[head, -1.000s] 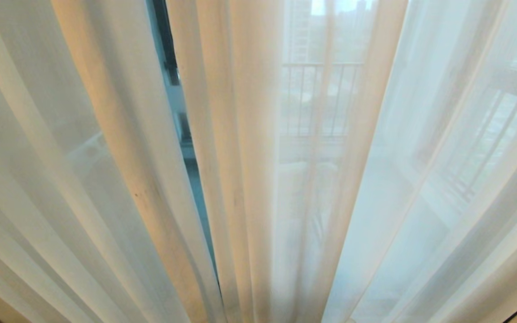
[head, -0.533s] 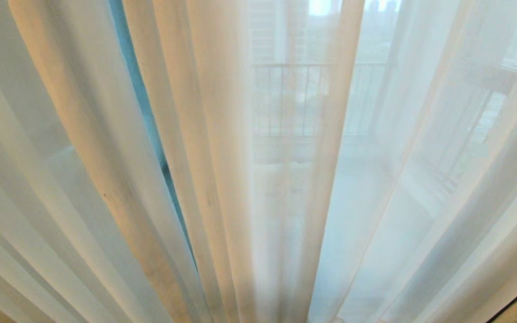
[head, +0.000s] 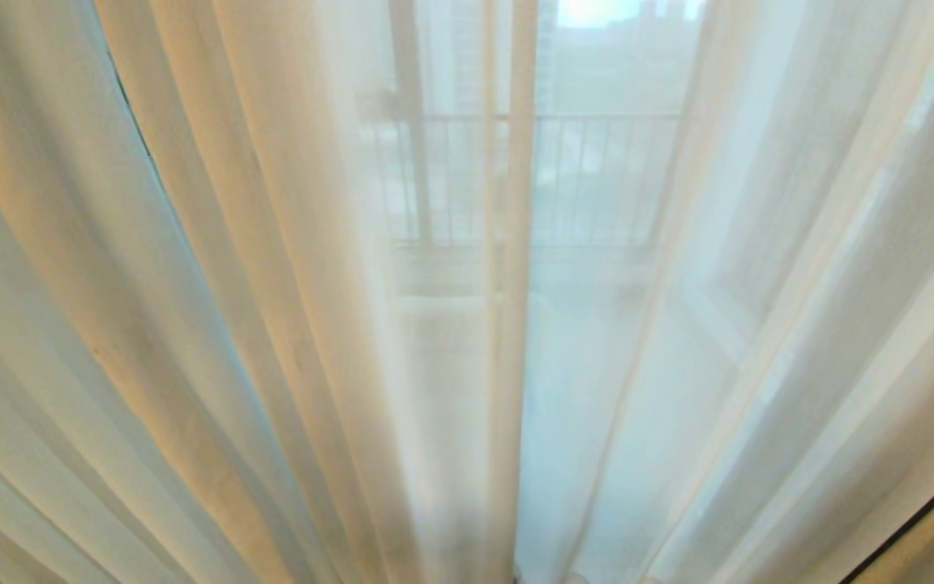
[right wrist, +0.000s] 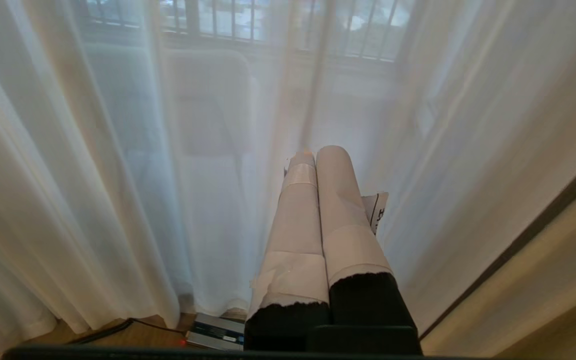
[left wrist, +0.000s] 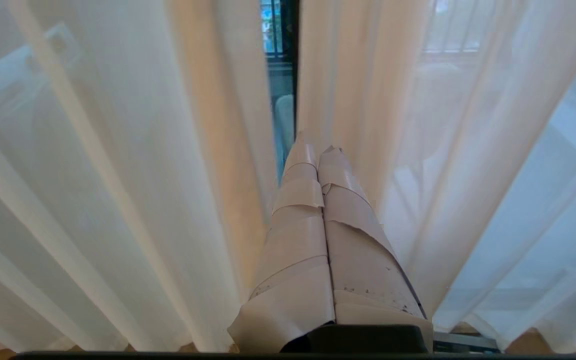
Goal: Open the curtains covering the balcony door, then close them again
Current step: Close the outer curtains on both sides
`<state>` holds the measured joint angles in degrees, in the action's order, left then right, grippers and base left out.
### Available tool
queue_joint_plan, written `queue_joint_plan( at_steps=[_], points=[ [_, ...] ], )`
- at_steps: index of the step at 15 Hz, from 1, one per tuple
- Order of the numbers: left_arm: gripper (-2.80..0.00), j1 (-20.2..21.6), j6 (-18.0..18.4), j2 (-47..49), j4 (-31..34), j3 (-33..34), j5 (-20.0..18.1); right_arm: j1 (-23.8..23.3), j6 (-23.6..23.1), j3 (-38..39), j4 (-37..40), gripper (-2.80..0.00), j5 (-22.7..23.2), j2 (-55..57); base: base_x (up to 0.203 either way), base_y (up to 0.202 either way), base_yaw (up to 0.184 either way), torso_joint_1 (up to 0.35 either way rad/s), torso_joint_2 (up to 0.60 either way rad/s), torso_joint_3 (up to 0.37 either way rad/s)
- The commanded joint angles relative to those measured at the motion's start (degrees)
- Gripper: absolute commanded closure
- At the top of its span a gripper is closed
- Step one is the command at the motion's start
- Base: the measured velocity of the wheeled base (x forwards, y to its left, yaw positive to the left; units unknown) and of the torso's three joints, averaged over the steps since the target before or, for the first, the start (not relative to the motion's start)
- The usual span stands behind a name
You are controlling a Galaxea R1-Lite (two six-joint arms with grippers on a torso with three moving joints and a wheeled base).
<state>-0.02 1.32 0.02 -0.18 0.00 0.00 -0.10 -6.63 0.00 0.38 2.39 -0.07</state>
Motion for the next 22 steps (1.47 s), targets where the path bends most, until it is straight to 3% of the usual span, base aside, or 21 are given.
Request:
queue_joint_plan(
  at_steps=[1, 22],
  points=[
    [0.0, 0.02, 0.0, -0.02, 0.01, 0.0, 0.0, 0.02, -0.05, 0.0, -0.03, 0.0, 0.07, 0.07, 0.0, -0.191, -0.003, 0.007, 0.0, 0.002],
    [0.0, 0.02, -0.61, -0.02, -0.08, 0.0, 0.09, 0.02, -0.05, 0.0, -0.03, 0.0, 0.07, 0.07, 0.0, -0.191, 0.001, 0.003, 0.0, 0.003]
  ],
)
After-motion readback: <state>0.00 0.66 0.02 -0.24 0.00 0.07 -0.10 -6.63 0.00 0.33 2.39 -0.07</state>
